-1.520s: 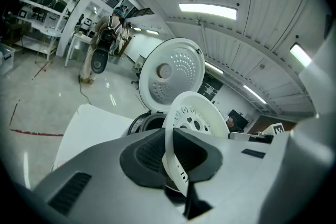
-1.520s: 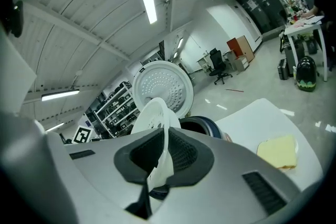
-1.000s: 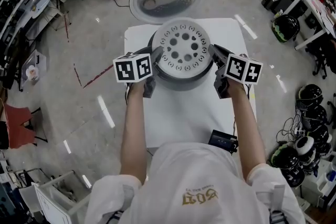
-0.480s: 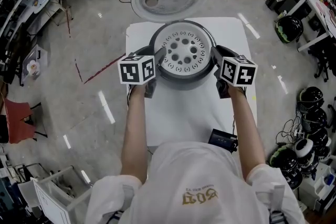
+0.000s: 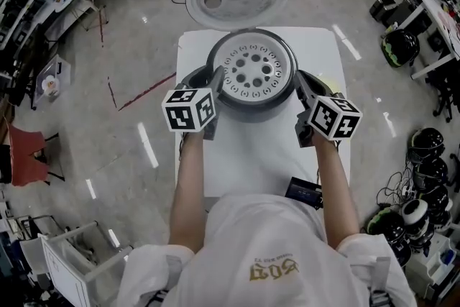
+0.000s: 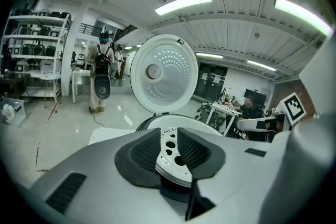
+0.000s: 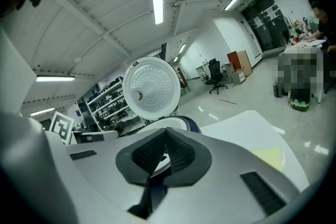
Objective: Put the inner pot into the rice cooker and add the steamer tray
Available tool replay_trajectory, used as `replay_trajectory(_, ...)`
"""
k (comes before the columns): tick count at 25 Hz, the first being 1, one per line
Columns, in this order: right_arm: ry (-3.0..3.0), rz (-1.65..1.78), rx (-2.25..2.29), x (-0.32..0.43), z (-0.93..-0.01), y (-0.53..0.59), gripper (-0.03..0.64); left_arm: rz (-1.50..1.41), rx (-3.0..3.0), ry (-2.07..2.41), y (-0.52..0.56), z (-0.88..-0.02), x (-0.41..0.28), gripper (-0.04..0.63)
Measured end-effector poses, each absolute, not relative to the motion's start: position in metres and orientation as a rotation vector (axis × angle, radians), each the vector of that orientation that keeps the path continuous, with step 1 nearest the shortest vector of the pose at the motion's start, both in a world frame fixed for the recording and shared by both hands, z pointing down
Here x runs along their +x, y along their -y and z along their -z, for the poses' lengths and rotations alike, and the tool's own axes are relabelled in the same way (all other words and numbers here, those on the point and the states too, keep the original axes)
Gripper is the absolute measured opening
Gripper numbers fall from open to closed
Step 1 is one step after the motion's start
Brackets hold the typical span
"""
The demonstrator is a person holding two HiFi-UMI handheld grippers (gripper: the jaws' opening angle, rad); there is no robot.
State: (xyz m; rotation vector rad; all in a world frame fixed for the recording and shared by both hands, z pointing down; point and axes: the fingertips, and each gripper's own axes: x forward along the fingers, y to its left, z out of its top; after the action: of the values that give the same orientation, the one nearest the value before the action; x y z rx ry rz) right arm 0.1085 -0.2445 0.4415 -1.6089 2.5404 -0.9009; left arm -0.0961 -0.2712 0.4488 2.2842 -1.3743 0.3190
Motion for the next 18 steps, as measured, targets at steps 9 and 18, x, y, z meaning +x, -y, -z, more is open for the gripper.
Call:
replay_trajectory(9, -2.59, 0.838, -1.494, 0.1, -0.43, 0.188, 0.011, -0.323, 2.345, 1.353, 0.197, -0.452, -0.072, 0.016)
replay_trajectory(18, -2.694, 0.672, -1.562, 0.094, -0.432, 0.16, 0.011, 0.02, 2.226, 1.327, 0.158, -0.446, -0.079, 0.015)
